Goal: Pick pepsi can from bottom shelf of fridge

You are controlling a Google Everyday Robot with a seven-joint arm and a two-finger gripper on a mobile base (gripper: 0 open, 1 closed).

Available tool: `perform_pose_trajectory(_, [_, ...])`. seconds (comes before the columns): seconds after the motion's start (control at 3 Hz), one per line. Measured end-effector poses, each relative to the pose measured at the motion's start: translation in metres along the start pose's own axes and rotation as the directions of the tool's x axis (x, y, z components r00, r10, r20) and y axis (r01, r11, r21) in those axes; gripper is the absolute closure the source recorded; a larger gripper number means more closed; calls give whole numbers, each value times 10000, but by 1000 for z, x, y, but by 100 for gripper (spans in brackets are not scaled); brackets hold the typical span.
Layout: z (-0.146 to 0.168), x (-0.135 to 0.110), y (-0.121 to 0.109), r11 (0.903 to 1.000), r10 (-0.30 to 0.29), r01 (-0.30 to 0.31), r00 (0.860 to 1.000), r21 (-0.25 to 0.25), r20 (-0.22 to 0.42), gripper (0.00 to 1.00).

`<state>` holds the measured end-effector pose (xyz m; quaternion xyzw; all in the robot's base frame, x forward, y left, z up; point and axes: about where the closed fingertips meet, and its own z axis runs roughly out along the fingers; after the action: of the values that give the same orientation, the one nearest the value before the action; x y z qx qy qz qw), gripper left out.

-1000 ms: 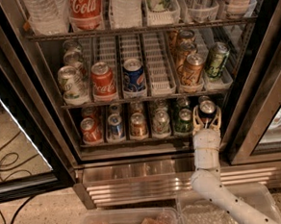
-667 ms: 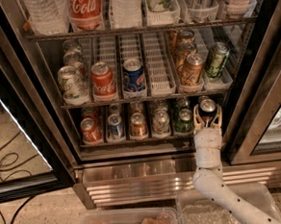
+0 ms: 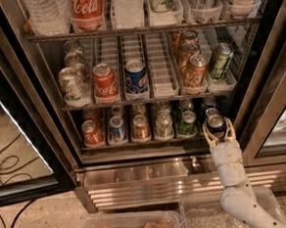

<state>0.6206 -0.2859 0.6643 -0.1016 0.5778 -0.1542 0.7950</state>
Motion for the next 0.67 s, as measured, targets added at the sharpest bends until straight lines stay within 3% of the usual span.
perform_pose_trajectory(0.33, [0,0,0,10000,0,0,10000,0,0,100])
perform_pose_trajectory(0.67, [-2,-5,10,9974,69,-60,9999,-712,133,100])
